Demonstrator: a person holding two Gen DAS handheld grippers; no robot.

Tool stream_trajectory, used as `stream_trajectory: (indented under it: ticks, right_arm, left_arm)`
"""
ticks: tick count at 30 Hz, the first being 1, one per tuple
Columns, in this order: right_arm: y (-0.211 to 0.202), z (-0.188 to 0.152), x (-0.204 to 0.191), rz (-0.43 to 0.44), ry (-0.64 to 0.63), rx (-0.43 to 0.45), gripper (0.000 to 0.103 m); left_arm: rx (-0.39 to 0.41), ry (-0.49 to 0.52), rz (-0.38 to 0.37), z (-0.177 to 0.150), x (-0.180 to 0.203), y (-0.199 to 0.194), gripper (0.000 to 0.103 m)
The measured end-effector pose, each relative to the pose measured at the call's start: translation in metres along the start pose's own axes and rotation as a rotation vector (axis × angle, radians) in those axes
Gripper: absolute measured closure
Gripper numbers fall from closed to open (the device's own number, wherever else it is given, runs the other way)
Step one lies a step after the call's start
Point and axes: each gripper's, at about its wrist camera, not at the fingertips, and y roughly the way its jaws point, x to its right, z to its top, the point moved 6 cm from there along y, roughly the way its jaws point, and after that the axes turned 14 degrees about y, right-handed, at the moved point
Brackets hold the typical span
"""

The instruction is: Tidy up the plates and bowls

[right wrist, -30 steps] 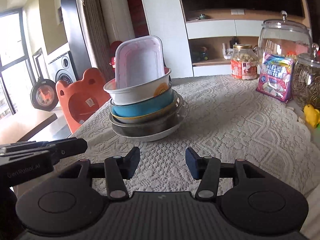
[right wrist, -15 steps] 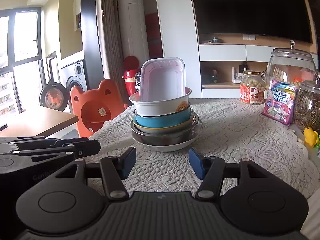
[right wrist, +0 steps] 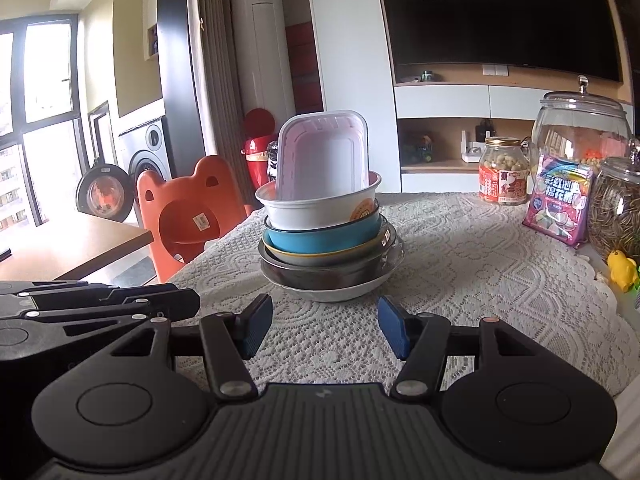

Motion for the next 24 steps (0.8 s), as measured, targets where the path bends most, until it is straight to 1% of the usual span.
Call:
stream_trajectory:
  ticks: [7, 14, 24]
  right_arm:
    - [0.0005, -0.0024, -0.0010, -0.002, -0.004, -0.011, 0.044]
    - [0.0037, -0.0059, -0.0022, -0.005, -0.010, -0.036, 0.042]
    - [0.0041, -0.0070, 0.0000, -0.008, -0.005, -0.049, 0.042]
  left_arm:
    - [-0.018, 0.005, -0.002, -0.0014, 0.0009, 0.0025, 0.086]
    - [-0.069, -0.010, -0.010, -0.0065, -0.0006, 0.0091, 0.086]
    - [-0.071, -0.002, -0.013, -0.0069, 0.0004, 0.0085, 0.086]
